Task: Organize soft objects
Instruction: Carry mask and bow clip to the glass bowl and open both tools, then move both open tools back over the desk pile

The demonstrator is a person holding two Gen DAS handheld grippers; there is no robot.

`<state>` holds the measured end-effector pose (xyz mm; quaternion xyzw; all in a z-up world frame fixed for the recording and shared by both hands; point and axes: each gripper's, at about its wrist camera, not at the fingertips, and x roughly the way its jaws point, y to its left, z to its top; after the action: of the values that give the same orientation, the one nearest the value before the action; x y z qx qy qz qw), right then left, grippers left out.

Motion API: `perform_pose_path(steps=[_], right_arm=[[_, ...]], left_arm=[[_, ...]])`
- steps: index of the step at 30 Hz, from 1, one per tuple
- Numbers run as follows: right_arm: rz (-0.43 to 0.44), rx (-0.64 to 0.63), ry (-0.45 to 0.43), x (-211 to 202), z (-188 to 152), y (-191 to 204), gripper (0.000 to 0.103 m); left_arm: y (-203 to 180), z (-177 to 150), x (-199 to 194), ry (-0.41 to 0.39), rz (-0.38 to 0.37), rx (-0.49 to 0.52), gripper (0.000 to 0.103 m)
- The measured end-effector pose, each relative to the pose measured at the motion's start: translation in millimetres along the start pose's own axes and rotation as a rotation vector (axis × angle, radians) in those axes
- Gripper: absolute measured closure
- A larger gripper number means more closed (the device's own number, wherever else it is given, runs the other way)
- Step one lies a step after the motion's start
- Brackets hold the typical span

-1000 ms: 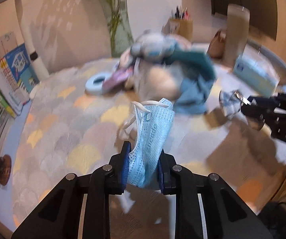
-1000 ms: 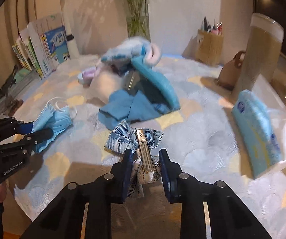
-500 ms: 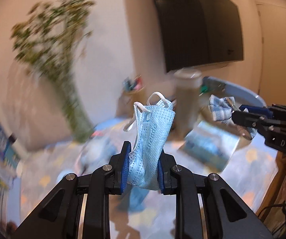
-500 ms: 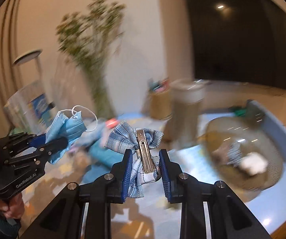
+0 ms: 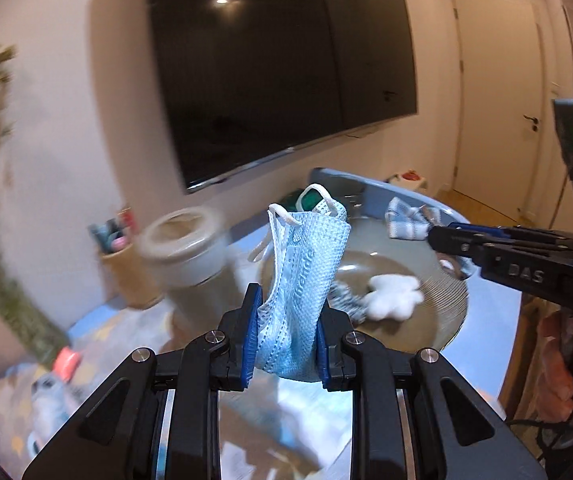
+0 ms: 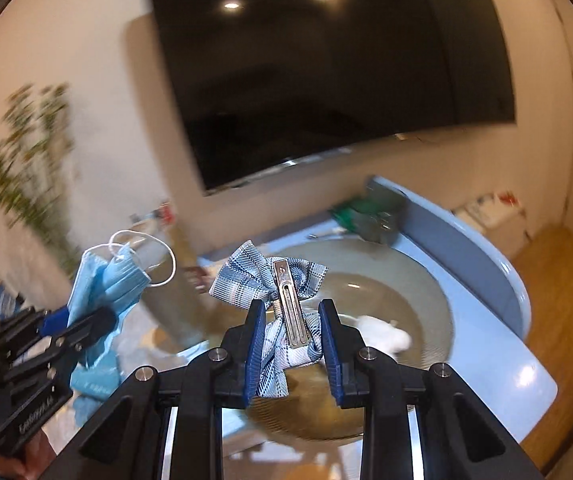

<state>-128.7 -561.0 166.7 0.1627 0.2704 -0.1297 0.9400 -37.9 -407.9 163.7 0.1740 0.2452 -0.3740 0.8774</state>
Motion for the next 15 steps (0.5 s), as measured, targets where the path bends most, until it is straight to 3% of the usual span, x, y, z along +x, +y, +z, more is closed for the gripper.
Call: perform_pose_path(steps=[3, 6, 9, 10, 12, 15], right_arm=[[-0.037, 0.057, 0.039, 14, 8, -24, 0.076], [-0.102, 0.092, 0.090, 27, 13, -37, 0.076], [-0.092, 0.102, 0.115, 37, 14, -43, 0.073], [-0.083, 0.118, 0.143, 43, 14, -46, 0.062], [-0.073, 0.145, 0.155, 46, 10, -53, 0.053], [-0.073, 0.146, 0.160, 43, 3, -58, 0.053]], left_arm=[[-17, 8, 21, 0.018, -0.014, 0.024, 0.082], [-33, 10, 33, -0.018, 0.049, 0.063, 0.074], [-39, 9, 48, 0.002, 0.035, 0.043, 0.049], [-40, 8, 53, 0.025, 0.018, 0.035, 0.032], [-42, 3, 54, 0.018, 0.015, 0.035, 0.030], [-37, -5, 50, 0.044, -0.023, 0.015, 0.030]])
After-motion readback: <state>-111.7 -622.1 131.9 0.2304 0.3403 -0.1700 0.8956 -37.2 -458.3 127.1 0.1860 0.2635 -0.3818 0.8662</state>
